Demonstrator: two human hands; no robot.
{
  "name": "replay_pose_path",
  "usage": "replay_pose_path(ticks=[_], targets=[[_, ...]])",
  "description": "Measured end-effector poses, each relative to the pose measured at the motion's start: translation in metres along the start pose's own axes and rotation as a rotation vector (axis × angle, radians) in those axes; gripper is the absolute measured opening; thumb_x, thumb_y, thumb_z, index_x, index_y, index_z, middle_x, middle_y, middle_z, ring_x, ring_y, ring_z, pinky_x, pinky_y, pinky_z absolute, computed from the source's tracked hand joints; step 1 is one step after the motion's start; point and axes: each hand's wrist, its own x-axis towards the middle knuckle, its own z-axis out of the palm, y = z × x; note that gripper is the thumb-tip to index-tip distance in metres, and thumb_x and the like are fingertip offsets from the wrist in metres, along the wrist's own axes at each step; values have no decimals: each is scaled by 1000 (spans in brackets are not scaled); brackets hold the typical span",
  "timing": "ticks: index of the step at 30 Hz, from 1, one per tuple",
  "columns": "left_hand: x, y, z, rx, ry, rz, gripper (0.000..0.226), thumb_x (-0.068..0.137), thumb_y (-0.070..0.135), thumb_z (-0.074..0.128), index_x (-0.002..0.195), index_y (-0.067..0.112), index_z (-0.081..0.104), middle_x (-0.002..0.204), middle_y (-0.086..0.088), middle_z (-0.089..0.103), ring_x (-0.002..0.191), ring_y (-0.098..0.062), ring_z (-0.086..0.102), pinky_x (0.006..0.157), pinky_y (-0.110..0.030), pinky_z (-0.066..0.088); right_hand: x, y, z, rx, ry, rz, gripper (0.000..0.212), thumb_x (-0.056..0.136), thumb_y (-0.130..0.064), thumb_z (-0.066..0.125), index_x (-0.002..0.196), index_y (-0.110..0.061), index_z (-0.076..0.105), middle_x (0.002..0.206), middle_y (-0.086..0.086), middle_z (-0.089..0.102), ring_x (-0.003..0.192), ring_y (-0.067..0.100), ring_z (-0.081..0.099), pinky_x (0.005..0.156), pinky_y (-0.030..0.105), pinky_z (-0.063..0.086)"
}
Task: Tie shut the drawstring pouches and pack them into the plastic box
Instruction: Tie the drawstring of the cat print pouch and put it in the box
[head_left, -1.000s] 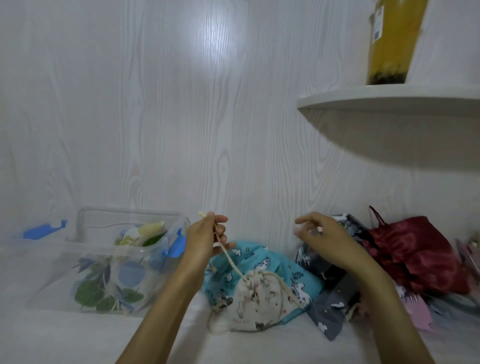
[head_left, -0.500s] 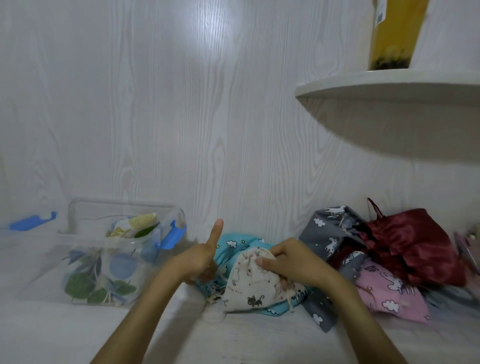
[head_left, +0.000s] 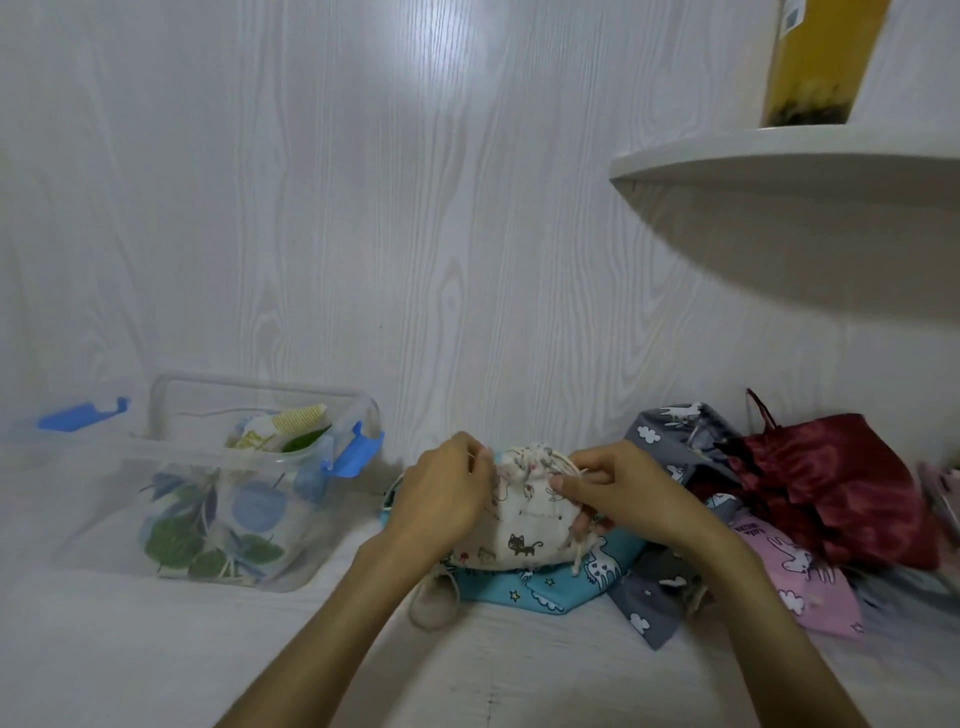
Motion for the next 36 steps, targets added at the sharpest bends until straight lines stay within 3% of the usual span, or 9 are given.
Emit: replay_pose_path(ticks=[4,10,15,18,21,25,29,31,36], targets=[[-1,0,2,-61,-39,-16,37,100,37,36,94,22,70,94,-5,73,90,-21,68,82,-33,52,-2,-1,0,-30,-4,-8,20,91,-23,60,93,-6,71,80,11,75,64,14,69,55,19,51],[0,1,4,-229,-194,-176,48,94,54,40,69,15,53,73,-5,55,72,-18,54,65,-26,41,-5,-8,9,-38,-125,-22,16,89,-23,64,95,-13,74,86,7,75,73,18,72,67,27,58],[0,-5,-3,-600,-302,-353,29,87,41,62,99,16,72,94,-1,69,84,-9,57,70,-18,45,-6,-12,10,-82,-113,16,22,84,-28,69,99,-14,63,66,-5,73,73,18,72,70,32,58],[1,-12,-6,-667,-312,-370,19,84,33,67,94,17,74,90,-3,74,78,-7,63,69,-20,46,-9,-16,8,-83,-15,-27,27,78,-32,73,91,-13,60,66,-2,74,67,16,72,66,34,57],[0,-13,-10,-734,-430,-484,34,86,34,65,100,4,71,84,-9,73,65,-9,60,50,-15,49,-9,-21,14,-83,51,-115,19,74,-27,78,78,-11,68,68,1,74,66,13,71,65,31,59],[-3,-20,-8,-692,-681,-566,31,90,41,57,84,12,64,62,3,56,51,-4,49,45,-13,47,-8,-25,23,-129,-10,-154,19,70,-24,81,74,-10,70,77,3,75,75,17,72,74,40,58],[-2,-27,-12,-794,-745,-580,22,86,34,64,89,13,65,67,4,58,55,-2,49,45,-12,46,-11,-28,16,-107,-86,-112,15,69,-26,81,75,-14,75,78,0,76,78,15,72,74,35,59],[0,-28,-13,-800,-708,-546,21,83,32,68,93,13,67,76,2,63,61,-4,54,48,-15,49,-13,-27,11,-129,-155,-86,16,74,-30,76,82,-17,77,81,-1,76,80,14,72,77,33,58],[4,-20,-2,-737,-201,-243,19,87,18,65,104,14,72,106,-4,71,87,-4,64,75,-13,53,-11,-16,6,-233,-302,35,33,94,-29,54,101,-1,71,94,11,75,87,25,71,71,22,58]])
